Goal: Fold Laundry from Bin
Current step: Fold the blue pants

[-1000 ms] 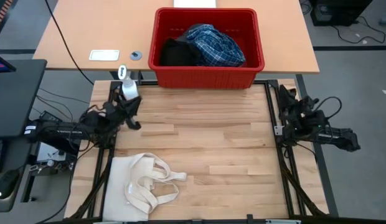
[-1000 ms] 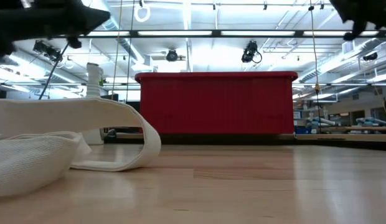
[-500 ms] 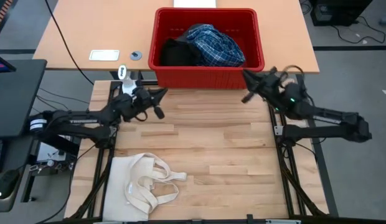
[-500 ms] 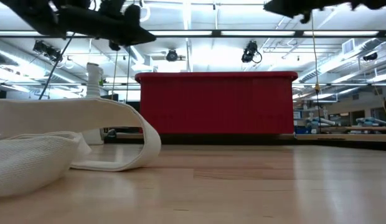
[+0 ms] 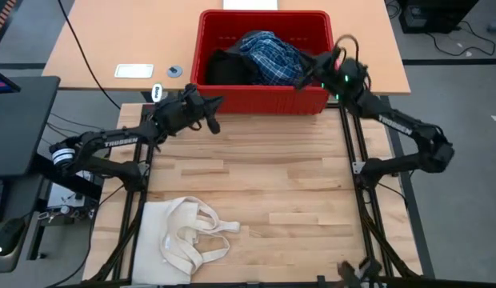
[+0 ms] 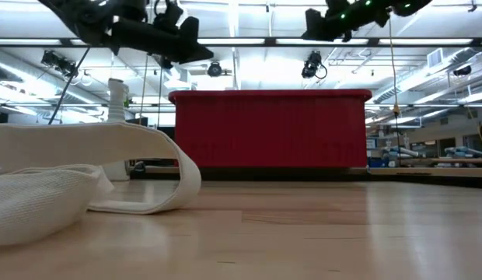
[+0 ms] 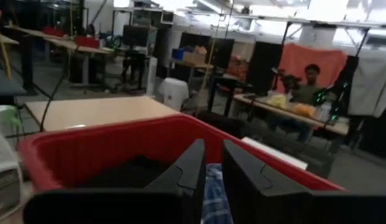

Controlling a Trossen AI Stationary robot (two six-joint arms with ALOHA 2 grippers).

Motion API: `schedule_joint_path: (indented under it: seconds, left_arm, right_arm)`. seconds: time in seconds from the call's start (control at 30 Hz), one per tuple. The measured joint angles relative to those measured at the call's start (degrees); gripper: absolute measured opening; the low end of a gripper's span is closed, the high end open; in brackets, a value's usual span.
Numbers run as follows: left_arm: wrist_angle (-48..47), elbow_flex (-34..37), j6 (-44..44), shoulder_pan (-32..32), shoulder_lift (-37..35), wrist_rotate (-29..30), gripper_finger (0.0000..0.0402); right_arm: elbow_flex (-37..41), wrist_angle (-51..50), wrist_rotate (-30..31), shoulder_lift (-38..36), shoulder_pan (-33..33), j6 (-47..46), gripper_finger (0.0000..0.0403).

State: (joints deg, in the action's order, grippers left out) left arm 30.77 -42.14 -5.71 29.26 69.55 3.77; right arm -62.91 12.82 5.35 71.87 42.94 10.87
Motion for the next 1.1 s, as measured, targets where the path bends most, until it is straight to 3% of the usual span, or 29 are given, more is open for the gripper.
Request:
schedule_joint_path:
  seconds: [0.17, 0.4, 0.53, 0.87, 1.1]
  left_arm:
    - [-2.4, -4.56, 0.12, 1.55, 2.93, -1.94, 0.0034]
    - [-3.37, -6.28, 0.53, 4.16, 4.49, -0.8, 0.0034]
    - [-7.69, -6.26, -0.54, 4.51, 4.43, -0.7, 0.0034]
    - [-5.85, -6.26, -7.48, 2.25, 4.21, 2.6, 0.0034]
    - [-6.41, -6.24, -8.12, 0.93, 4.21, 2.6, 0.0034]
  right_arm:
    - [-10.71, -13.56, -9.53, 7.71, 4.19, -1.43, 0.0062]
    - [-25.11, -27.93, -3.85, 21.49, 3.6, 8.48, 0.0084]
    - [-31.48, -30.01, 0.4, 28.28, 3.26, 14.12, 0.013]
    - [-48.7, -38.74, -1.16, 41.75, 2.78, 12.53, 0.0275]
    - [-58.82, -47.12, -3.07, 49.6, 2.89, 9.76, 0.0306]
